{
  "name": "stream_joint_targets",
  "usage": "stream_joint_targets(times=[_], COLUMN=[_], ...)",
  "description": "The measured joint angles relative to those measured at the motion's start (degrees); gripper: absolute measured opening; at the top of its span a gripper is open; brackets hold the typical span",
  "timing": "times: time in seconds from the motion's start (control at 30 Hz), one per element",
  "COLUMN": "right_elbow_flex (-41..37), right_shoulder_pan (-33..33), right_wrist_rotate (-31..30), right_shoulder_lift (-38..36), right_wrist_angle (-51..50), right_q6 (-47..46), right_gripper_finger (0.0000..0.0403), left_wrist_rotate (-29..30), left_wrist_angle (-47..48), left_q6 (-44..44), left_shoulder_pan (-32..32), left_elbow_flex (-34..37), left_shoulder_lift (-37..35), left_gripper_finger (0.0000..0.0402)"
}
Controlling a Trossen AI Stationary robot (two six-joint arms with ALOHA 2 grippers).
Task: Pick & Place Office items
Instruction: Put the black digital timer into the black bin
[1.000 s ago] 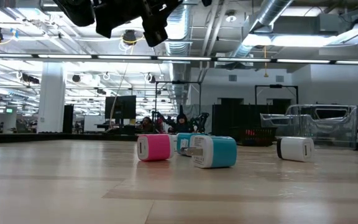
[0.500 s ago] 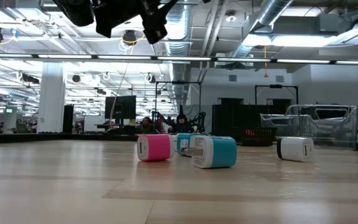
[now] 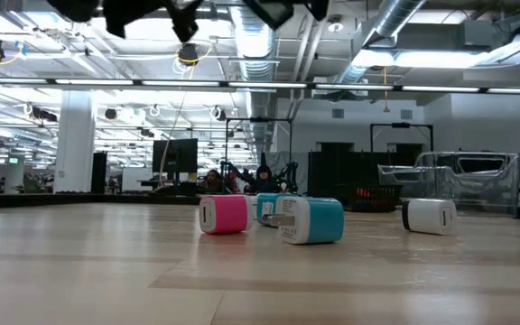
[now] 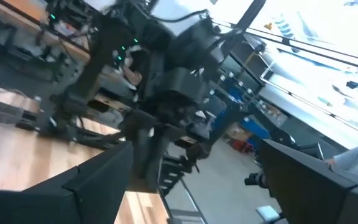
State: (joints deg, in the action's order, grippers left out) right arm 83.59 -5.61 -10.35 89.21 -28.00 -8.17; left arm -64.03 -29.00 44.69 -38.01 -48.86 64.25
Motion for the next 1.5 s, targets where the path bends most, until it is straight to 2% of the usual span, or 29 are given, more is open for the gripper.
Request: stream_joint_targets(times=[0.17,0.47,0.6,0.8,0.9,0.97,1.3,1.5], right_elbow_flex=[0.1,-1.0,-1.4,-1.4,-1.4,-1.4,-1.4,-1.4], right_shoulder_pan=[7.7,27.8,35.6,44.7,46.9,47.6,48.6,49.4], right_wrist_rotate=[-1.5,-1.6,0.4,5.1,7.7,8.3,9.0,10.3], right_shoulder_lift=[0.0,0.0,0.1,0.1,0.9,2.7,13.8,18.4], right_wrist_angle=[-5.5,-19.2,-21.9,-24.5,-25.4,-27.7,-26.2,-25.1], right_q6=[-2.4,-15.0,-15.4,-19.6,-20.4,-20.3,-16.8,-14.6], right_gripper_finger=[0.0044,0.0044,0.0044,0.0044,0.0044,0.0044,0.0044,0.0052], left_wrist_rotate=[-0.9,-0.9,-0.1,10.2,14.6,15.3,16.3,18.8], left_wrist_angle=[4.9,13.5,27.5,53.2,60.4,62.3,62.6,62.5], left_q6=[0.1,-1.1,-8.8,-27.2,-32.2,-33.3,-32.0,-30.3], left_shoulder_pan=[-1.3,-0.6,-0.6,-0.6,-0.6,-0.6,-0.5,2.5], left_elbow_flex=[0.0,1.3,1.8,1.8,1.8,1.8,1.8,1.8], left_shoulder_lift=[-5.7,-13.9,-17.6,-21.6,-22.4,-22.3,-22.4,-22.6], left_gripper_finger=[0.0337,0.0337,0.0337,0.0337,0.0337,0.0337,0.0337,0.0337])
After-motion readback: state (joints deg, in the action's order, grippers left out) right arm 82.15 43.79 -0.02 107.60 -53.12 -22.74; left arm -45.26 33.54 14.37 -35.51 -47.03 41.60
